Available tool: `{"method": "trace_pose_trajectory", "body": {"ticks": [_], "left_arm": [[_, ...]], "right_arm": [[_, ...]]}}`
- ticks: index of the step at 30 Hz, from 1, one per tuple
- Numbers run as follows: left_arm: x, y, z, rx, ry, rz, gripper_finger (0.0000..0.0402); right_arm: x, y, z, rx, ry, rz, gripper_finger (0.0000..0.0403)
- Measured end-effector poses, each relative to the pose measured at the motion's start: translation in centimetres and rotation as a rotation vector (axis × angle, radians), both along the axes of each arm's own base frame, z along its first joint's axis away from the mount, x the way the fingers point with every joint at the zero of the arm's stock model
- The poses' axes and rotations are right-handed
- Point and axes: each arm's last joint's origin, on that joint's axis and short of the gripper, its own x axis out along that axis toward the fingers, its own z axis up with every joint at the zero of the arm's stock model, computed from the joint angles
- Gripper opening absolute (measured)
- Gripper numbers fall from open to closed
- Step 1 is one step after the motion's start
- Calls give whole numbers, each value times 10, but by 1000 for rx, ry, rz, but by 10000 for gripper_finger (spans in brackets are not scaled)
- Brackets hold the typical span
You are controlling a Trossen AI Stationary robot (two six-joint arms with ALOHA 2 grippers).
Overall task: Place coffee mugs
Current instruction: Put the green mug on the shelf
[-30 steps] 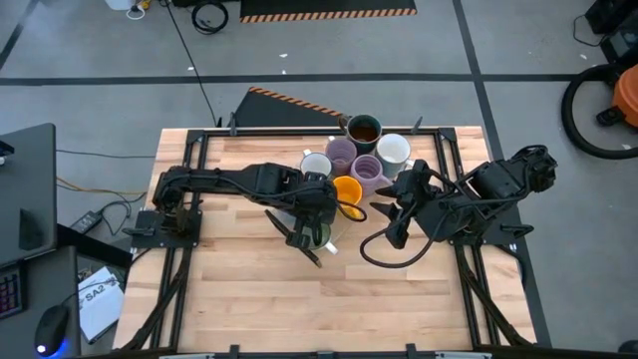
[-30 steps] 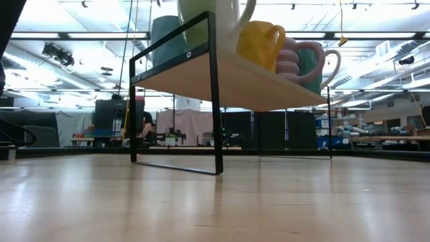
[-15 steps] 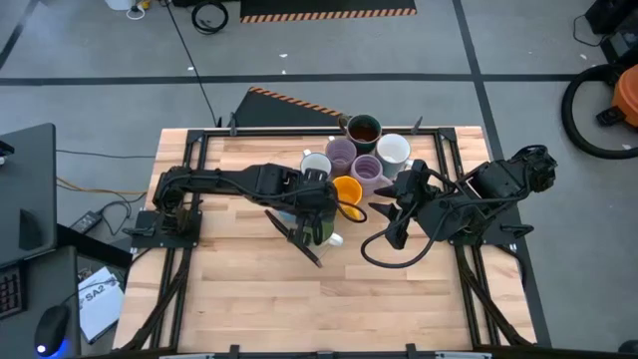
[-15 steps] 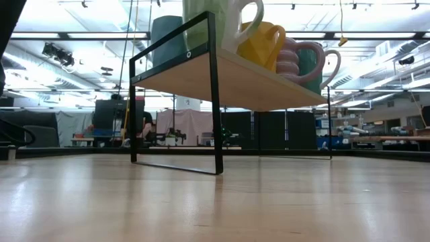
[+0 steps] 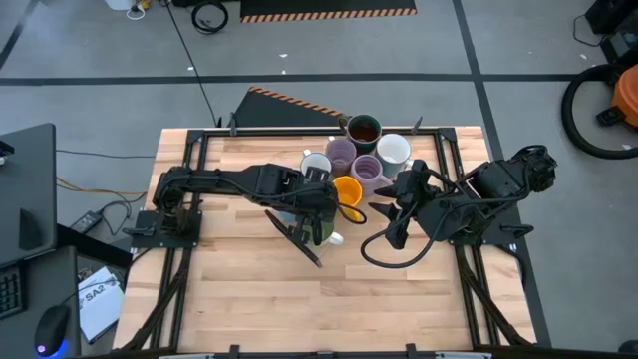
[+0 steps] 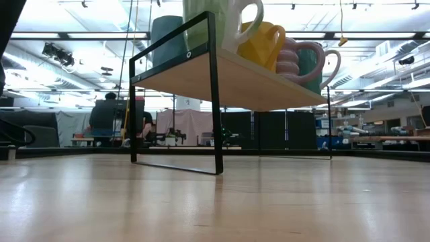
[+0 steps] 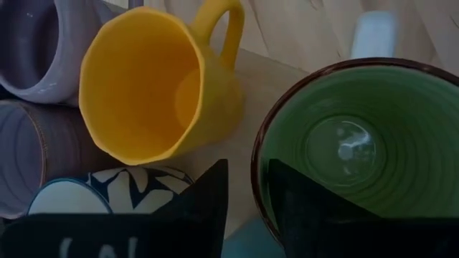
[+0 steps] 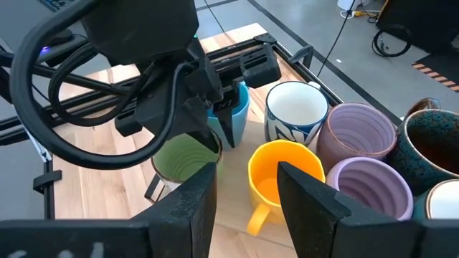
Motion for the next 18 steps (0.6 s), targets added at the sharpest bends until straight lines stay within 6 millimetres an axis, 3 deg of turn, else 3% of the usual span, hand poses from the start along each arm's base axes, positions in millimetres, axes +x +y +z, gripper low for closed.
{"method": "trace_pose_trajectory", "body": {"ticks": [18], "left_arm": [[1, -2, 1, 8, -12, -26, 31]], "right_arm": [[0, 0, 0, 1, -3, -1, 153]]}}
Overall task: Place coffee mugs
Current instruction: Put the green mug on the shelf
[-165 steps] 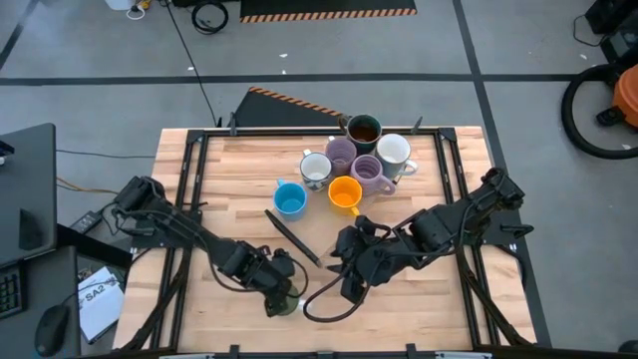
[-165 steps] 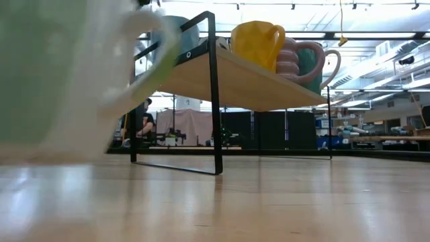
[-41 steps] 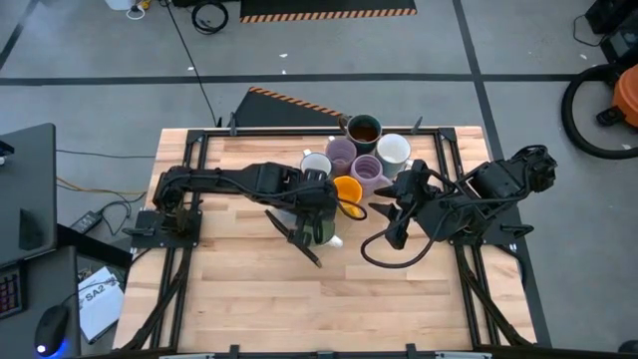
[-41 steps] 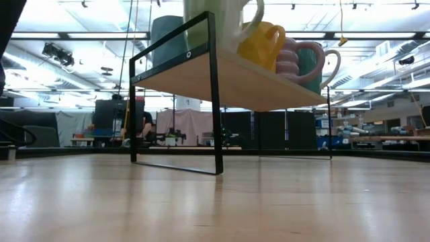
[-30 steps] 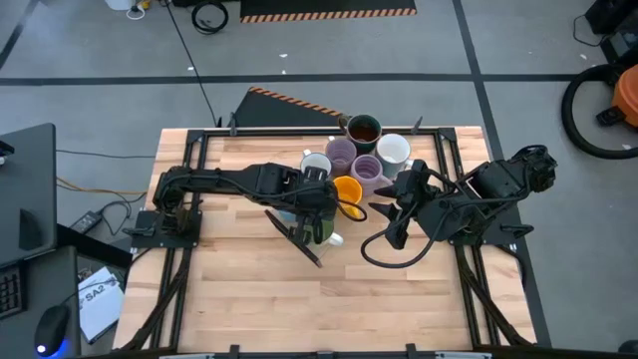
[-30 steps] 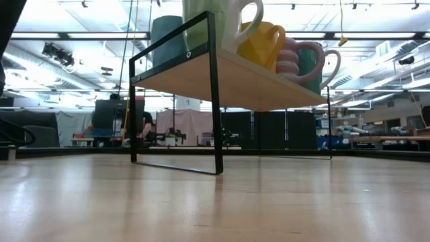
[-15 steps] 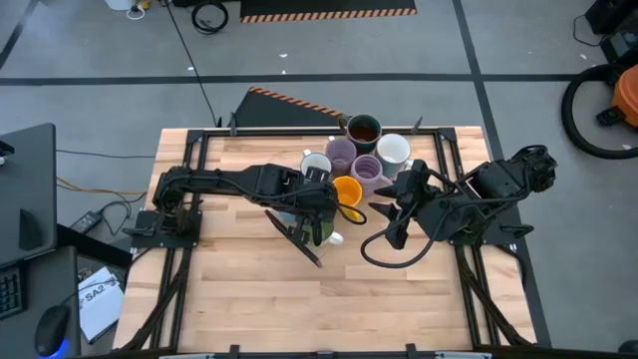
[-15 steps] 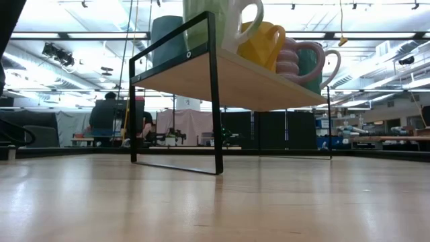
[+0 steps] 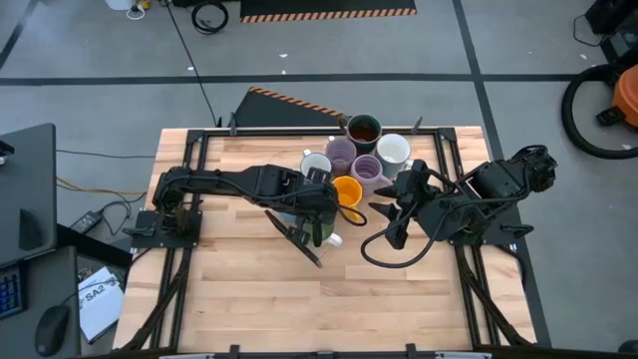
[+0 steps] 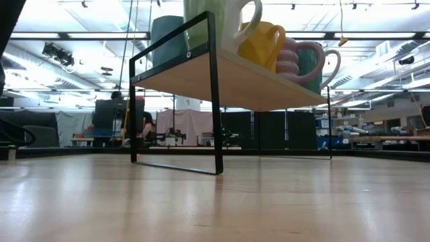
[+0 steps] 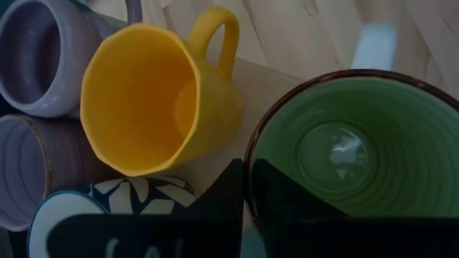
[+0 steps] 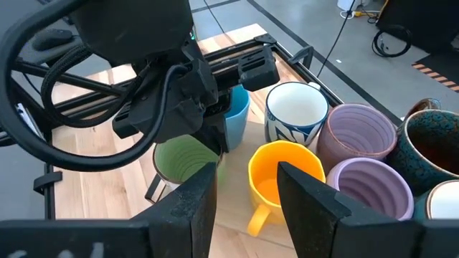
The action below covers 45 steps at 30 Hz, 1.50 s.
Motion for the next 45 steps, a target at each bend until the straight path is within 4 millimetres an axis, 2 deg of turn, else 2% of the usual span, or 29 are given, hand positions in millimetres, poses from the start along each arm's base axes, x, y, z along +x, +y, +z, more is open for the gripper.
{"method": "trace_pose_trajectory", "body": {"ticks": [20, 34, 45], "left_arm": [[3, 1, 2, 73, -12, -77, 34], [3, 1, 2, 72, -21, -67, 35], [3, 3, 3, 109, -26, -44, 94]], "right_arm": [[1, 0, 1, 5, -8, 0, 153], [1, 0, 1, 5, -8, 0, 153], [1, 0, 1, 5, -8, 0, 153]]}}
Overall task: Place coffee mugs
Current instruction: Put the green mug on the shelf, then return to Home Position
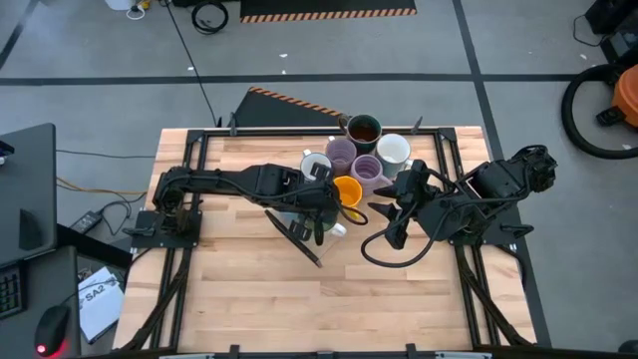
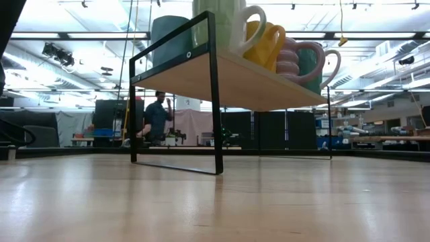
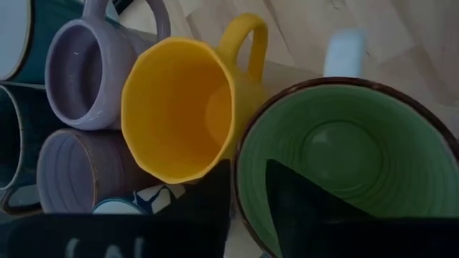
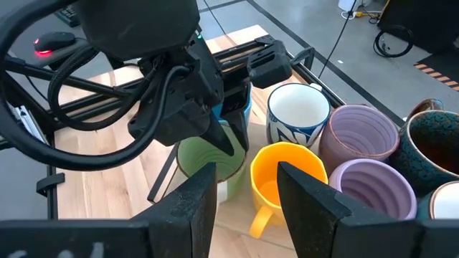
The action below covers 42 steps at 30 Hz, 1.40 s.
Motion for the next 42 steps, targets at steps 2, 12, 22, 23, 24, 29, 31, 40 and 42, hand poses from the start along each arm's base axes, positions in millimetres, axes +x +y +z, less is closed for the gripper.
{"method": "trace_pose_trajectory", "body": {"ticks": [2, 12, 22, 23, 24, 29, 31, 40, 42], "left_arm": [[0, 0, 0, 0, 0, 0, 103], [-2, -1, 5, -6, -23, -1, 110], [-23, 2, 42, -215, -209, 46, 110], [-26, 3, 48, -262, -238, 46, 110], [-30, 5, 54, -300, -258, 48, 109], [-46, 9, 73, -379, -332, 52, 94], [-52, 8, 79, -397, -350, 36, 86], [-62, 3, 92, -494, -399, -8, 53], [-62, 2, 93, -514, -408, -24, 47]], "right_arm": [[0, 0, 0, 0, 0, 0, 153], [0, 0, 0, -6, 3, 4, 153], [-3, 1, 0, -26, 16, 24, 153], [-4, 2, 1, -26, 14, 31, 152], [-6, 1, 2, -23, 9, 32, 151], [-11, 3, 4, -17, -2, 48, 139], [-14, 6, 2, -20, 6, 63, 134], [-38, 3, -20, 106, -71, 111, 111], [-44, -1, -24, 143, -128, 139, 106]]}}
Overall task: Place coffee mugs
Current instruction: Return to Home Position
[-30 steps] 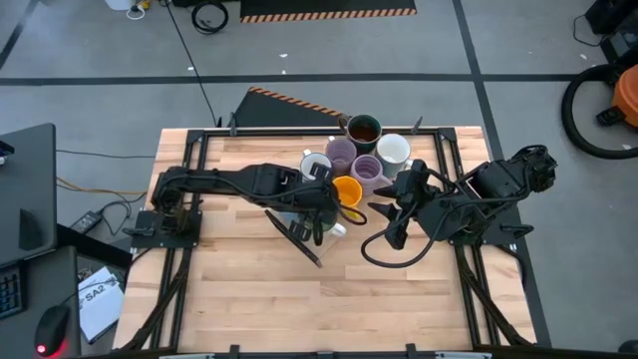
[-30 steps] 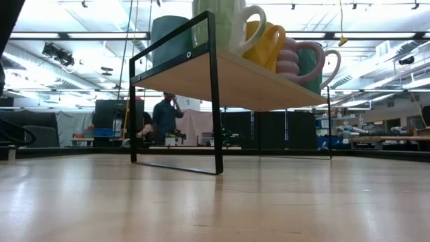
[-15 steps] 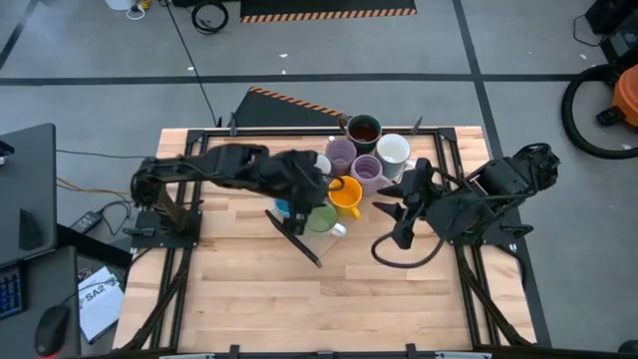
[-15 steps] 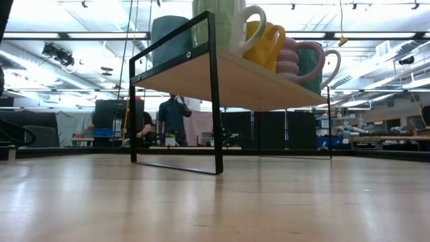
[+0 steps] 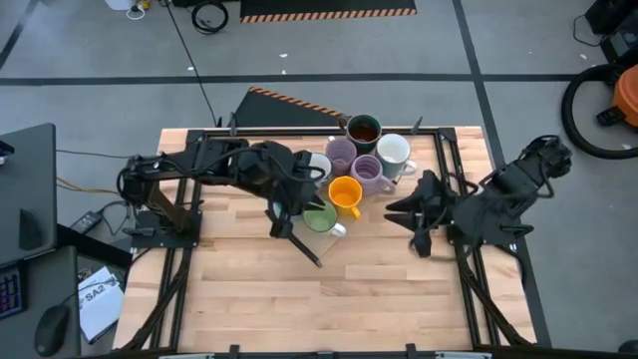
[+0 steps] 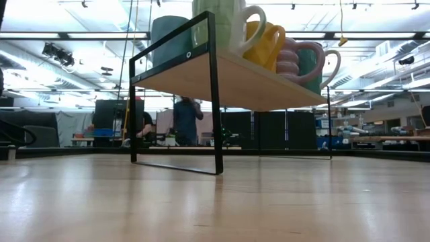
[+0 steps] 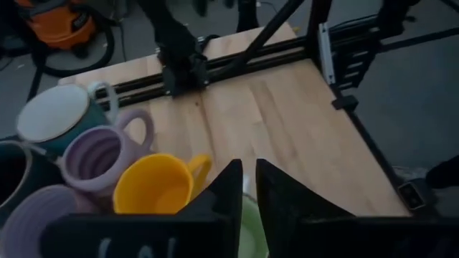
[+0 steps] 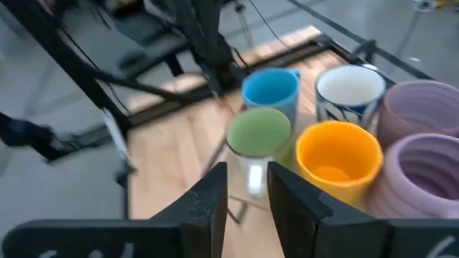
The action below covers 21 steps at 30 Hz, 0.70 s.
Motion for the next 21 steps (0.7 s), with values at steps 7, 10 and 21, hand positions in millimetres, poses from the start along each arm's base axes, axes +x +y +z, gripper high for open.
{"method": "trace_pose_trajectory", "body": {"ticks": [7, 10, 21], "left_arm": [[2, 0, 1, -20, -14, 4, 27], [3, -1, 2, -31, -32, 8, 19], [2, -8, -24, -172, -146, -1, 10]], "right_arm": [[-16, -14, -20, 84, -176, 57, 93], [-24, -20, -31, 111, -234, 71, 89], [-59, -42, -72, 197, -413, 109, 86]]}}
